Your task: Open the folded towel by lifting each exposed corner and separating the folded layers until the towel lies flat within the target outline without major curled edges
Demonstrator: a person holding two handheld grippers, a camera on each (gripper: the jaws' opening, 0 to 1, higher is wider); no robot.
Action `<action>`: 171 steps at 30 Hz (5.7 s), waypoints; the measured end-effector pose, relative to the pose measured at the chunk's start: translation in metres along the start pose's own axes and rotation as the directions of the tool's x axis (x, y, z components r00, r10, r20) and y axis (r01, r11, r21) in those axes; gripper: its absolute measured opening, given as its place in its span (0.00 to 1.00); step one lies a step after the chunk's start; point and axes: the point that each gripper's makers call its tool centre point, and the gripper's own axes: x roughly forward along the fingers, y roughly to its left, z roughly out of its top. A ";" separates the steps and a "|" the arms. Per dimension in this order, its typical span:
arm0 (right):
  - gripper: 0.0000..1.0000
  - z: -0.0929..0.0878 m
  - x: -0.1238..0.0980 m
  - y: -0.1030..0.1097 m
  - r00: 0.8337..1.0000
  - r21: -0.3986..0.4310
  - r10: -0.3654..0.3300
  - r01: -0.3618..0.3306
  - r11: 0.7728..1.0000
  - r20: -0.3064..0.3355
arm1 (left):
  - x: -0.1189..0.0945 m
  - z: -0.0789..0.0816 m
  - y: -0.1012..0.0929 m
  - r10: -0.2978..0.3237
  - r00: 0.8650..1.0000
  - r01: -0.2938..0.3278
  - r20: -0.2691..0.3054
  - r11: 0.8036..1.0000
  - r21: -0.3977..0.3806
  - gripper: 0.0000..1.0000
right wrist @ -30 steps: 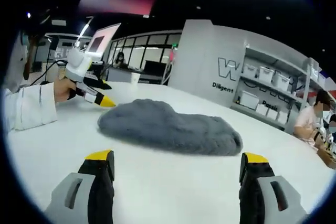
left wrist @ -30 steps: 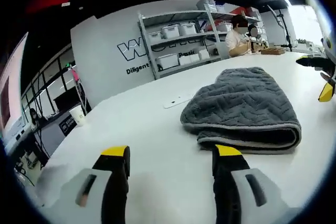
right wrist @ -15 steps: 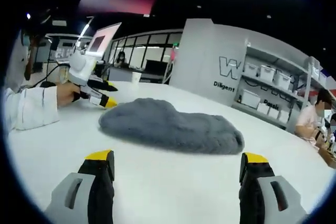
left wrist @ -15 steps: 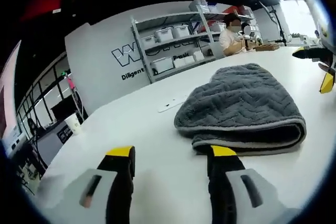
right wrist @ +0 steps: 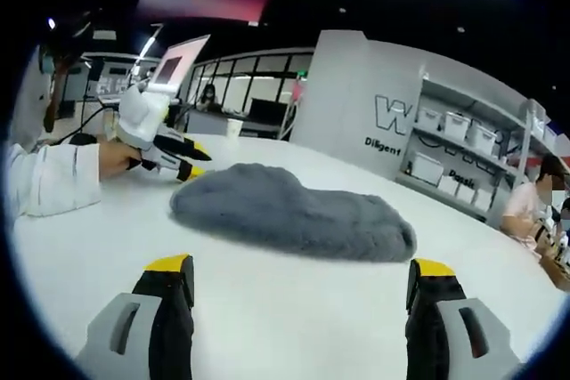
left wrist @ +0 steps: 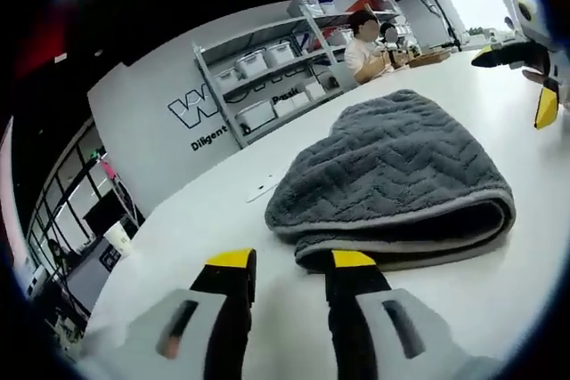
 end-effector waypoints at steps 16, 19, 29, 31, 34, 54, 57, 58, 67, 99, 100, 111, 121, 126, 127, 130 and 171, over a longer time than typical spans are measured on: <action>0.99 0.003 -0.002 -0.001 1.000 0.001 -0.004 0.004 1.000 0.005 | 0.003 0.000 -0.014 -0.009 0.999 0.015 -0.034 0.980 0.196 0.02; 0.99 0.003 -0.002 -0.001 1.000 0.001 -0.002 0.002 1.000 0.005 | 0.002 0.000 -0.014 -0.016 0.999 0.022 -0.036 0.982 0.188 0.02; 0.99 0.003 -0.002 -0.003 1.000 0.005 -0.001 0.001 1.000 0.001 | -0.003 0.006 -0.028 -0.082 0.996 0.088 -0.047 0.984 0.155 0.01; 0.99 0.003 -0.003 -0.003 1.000 0.006 -0.002 0.002 1.000 0.002 | -0.004 0.007 -0.031 -0.089 0.995 0.096 -0.050 0.982 0.160 0.01; 0.99 0.002 -0.004 -0.005 1.000 -0.001 -0.001 0.001 1.000 -0.007 | -0.007 0.009 -0.036 -0.105 0.993 0.112 -0.051 0.980 0.166 0.01; 0.99 -0.001 -0.004 0.011 0.994 -0.006 0.094 -0.095 0.995 -0.052 | -0.018 0.031 -0.085 -0.253 0.967 0.254 -0.031 0.939 0.233 0.01; 0.99 0.001 -0.006 0.016 0.991 -0.006 0.121 -0.122 0.993 -0.055 | -0.020 0.034 -0.093 -0.273 0.962 0.272 -0.029 0.930 0.246 0.01; 0.99 0.002 -0.008 0.018 0.991 -0.018 0.126 -0.127 0.992 -0.055 | -0.020 0.035 -0.096 -0.280 0.960 0.278 -0.027 0.927 0.250 0.01; 0.99 -0.003 -0.009 0.025 0.983 -0.060 0.153 -0.159 0.985 -0.097 | -0.026 0.044 -0.115 -0.359 0.933 0.351 -0.004 0.909 0.225 0.01; 0.99 -0.003 -0.025 0.016 0.986 -0.046 0.138 -0.143 0.989 -0.093 | -0.052 0.077 -0.200 -0.586 0.808 0.547 0.059 0.784 0.294 0.02; 0.99 -0.004 -0.025 0.016 0.986 -0.048 0.139 -0.144 0.988 -0.094 | -0.053 0.077 -0.202 -0.594 0.802 0.555 0.063 0.780 0.288 0.02; 0.99 -0.007 -0.027 0.018 0.984 -0.056 0.145 -0.152 0.987 -0.106 | -0.060 0.085 -0.225 -0.634 0.769 0.586 0.087 0.752 0.303 0.02; 0.99 -0.007 -0.028 0.017 0.983 -0.054 0.145 -0.152 0.987 -0.108 | -0.061 0.092 -0.238 -0.636 0.765 0.581 0.108 0.752 0.312 0.02; 0.99 -0.007 -0.028 0.017 0.984 -0.051 0.145 -0.151 0.987 -0.106 | -0.064 0.090 -0.235 -0.656 0.750 0.613 0.089 0.739 0.281 0.04; 0.99 -0.007 -0.028 0.017 0.984 -0.051 0.145 -0.151 0.987 -0.106 | -0.065 0.090 -0.233 -0.658 0.748 0.615 0.089 0.737 0.278 0.05; 0.99 -0.007 -0.028 0.017 0.984 -0.050 0.146 -0.152 0.987 -0.105 | -0.069 0.092 -0.228 -0.664 0.742 0.624 0.090 0.733 0.271 0.07; 0.88 0.022 -0.008 0.059 0.994 -0.201 0.099 -0.087 0.976 0.049 | -0.059 0.093 -0.086 -0.396 0.894 0.432 0.212 0.886 -0.167 0.99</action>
